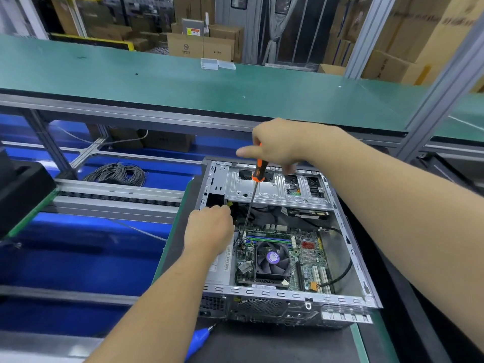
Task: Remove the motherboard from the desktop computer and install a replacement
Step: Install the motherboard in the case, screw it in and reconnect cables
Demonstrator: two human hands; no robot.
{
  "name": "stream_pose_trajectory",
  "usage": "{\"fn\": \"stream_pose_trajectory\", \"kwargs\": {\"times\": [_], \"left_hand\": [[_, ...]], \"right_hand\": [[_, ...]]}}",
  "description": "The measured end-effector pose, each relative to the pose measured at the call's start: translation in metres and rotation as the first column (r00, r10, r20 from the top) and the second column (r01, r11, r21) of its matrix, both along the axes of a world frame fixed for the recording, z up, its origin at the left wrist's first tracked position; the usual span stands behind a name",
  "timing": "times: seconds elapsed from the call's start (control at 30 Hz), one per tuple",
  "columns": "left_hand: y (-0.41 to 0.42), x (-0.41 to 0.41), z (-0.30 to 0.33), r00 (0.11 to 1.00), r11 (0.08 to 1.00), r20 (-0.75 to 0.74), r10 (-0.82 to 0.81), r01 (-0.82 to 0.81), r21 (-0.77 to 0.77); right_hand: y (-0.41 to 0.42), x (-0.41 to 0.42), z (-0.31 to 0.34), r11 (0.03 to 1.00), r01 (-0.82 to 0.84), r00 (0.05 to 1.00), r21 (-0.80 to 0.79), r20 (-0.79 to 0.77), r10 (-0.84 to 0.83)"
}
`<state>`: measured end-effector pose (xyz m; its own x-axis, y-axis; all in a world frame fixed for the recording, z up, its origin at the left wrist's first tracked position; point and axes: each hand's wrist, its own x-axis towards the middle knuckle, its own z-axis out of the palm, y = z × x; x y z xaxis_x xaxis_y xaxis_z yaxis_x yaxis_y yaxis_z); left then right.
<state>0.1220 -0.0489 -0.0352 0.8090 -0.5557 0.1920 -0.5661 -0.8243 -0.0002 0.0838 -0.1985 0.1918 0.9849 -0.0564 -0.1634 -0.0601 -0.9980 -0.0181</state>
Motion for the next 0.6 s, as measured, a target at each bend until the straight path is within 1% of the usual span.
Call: {"fn": "stream_pose_trajectory", "kwargs": {"times": [0.03,0.1,0.17,0.2,0.27,0.3,0.33,0.37,0.4,0.43,0.5,0.57,0.6], "left_hand": [[-0.0003,-0.0002,0.0004,1.0,1.0,0.0,-0.001,0.001,-0.004],[0.0002,-0.001,0.0013,1.0,1.0,0.0,0.005,-0.005,-0.001],[0.0002,-0.0007,0.0011,1.0,1.0,0.004,0.007,-0.007,0.0],[-0.0001,-0.0007,0.001,1.0,1.0,0.002,0.005,-0.005,-0.002],[-0.0004,-0.0011,0.001,1.0,1.0,-0.006,0.006,-0.006,-0.01],[-0.0004,-0.001,0.0012,1.0,1.0,-0.009,0.007,-0.007,-0.014],[0.0001,-0.0008,0.0013,1.0,1.0,-0.009,0.009,-0.009,-0.013],[0.0001,-0.0004,0.001,1.0,1.0,-0.007,0.007,-0.007,-0.013],[-0.0001,-0.0003,0.0007,1.0,1.0,-0.008,0.006,-0.006,-0.015],[-0.0004,-0.0001,0.0004,1.0,1.0,-0.011,0.004,-0.004,-0.018],[-0.0006,-0.0001,0.0005,1.0,1.0,-0.015,0.007,-0.007,-0.027],[-0.0004,0.0,0.0005,1.0,1.0,-0.013,0.007,-0.007,-0.028],[-0.0004,0.0001,0.0003,1.0,1.0,-0.011,0.006,-0.006,-0.027]], "right_hand": [[0.0002,0.001,-0.0002,1.0,-0.004,1.0,-0.027,-0.006,0.003],[-0.0002,0.0034,-0.001,0.996,-0.078,0.997,-0.046,-0.027,0.077],[0.0023,0.0031,0.0018,0.998,-0.057,0.998,-0.026,-0.04,0.056],[0.0017,0.0032,0.003,0.998,-0.024,0.999,-0.052,-0.026,0.023],[0.0,0.0042,0.002,0.991,-0.055,0.998,-0.126,-0.016,0.053],[-0.0018,0.0049,0.0012,0.992,-0.074,0.997,-0.106,-0.027,0.072],[-0.0022,0.004,0.0019,0.995,-0.08,0.996,-0.053,-0.037,0.078],[-0.002,0.0034,0.0031,0.998,-0.061,0.997,-0.016,-0.048,0.061],[-0.0015,0.0023,0.0045,0.999,-0.032,0.999,-0.017,-0.04,0.031],[-0.0016,0.0031,0.0046,0.998,-0.025,1.0,-0.056,-0.016,0.024],[-0.0022,0.0065,0.0021,0.992,-0.086,0.996,-0.093,0.001,0.087],[0.0011,0.0062,0.0019,0.99,-0.126,0.992,-0.058,-0.023,0.125],[0.0025,0.0055,0.0024,0.994,-0.104,0.994,-0.042,-0.035,0.102]]}}
